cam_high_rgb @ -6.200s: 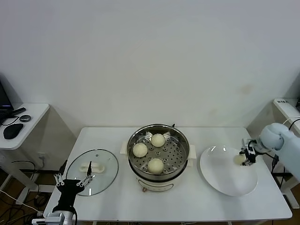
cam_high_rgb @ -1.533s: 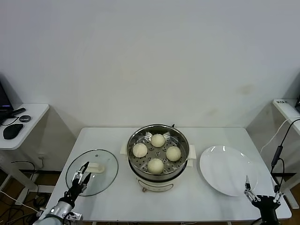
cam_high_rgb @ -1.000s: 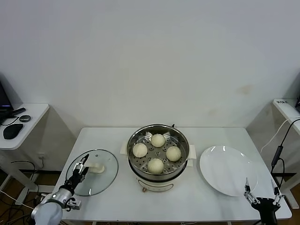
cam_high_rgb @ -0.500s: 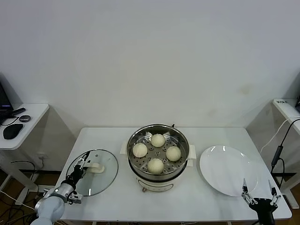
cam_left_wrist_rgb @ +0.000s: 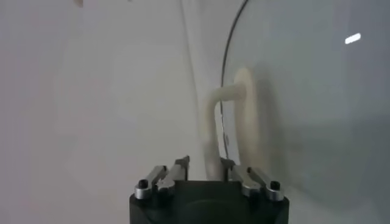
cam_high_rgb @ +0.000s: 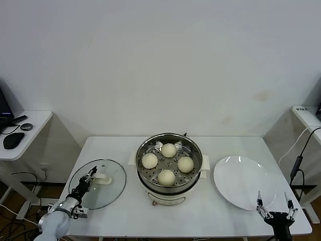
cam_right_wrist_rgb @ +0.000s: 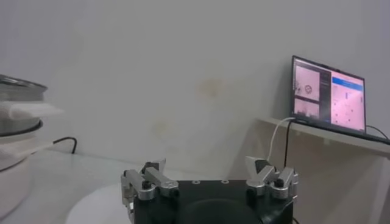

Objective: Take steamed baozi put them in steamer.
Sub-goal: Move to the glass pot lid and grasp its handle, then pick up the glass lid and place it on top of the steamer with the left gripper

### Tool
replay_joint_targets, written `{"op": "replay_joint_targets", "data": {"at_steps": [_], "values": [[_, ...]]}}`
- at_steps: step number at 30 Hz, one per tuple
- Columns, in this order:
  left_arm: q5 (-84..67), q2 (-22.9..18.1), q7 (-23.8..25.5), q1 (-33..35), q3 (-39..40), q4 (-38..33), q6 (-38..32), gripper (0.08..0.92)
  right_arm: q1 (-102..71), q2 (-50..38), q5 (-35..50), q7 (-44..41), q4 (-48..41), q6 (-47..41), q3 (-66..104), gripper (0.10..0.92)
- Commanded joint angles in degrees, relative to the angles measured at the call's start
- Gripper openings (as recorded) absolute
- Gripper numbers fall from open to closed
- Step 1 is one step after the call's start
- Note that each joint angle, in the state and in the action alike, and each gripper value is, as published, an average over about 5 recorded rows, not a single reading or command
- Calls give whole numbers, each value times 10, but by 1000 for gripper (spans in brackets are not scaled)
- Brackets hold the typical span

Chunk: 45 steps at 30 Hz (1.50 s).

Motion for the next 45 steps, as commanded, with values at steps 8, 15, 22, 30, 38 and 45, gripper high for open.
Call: {"op": "replay_joint_targets", "data": {"at_steps": [8, 15, 22, 30, 38, 45], "values": [[-152, 72, 42, 165, -53, -297, 131, 171, 2, -16, -8, -5, 2, -2, -21, 823], [-268, 134, 150, 177, -89, -435, 235, 171, 4, -24, -11, -11, -3, 0, -36, 823], [-344, 174, 168, 94, 26, -489, 330, 171, 8, -22, -29, -13, -9, 2, -54, 823], [-276, 143, 182, -93, 308, -474, 441, 171, 20, -6, -72, 1, -22, 0, -77, 823], [-113, 23, 272, -177, 425, -428, 504, 171, 27, -4, -93, 13, -35, -3, -78, 823], [-32, -32, 303, -184, 448, -397, 516, 171, 30, -1, -98, 14, -42, -2, -81, 823]]}}
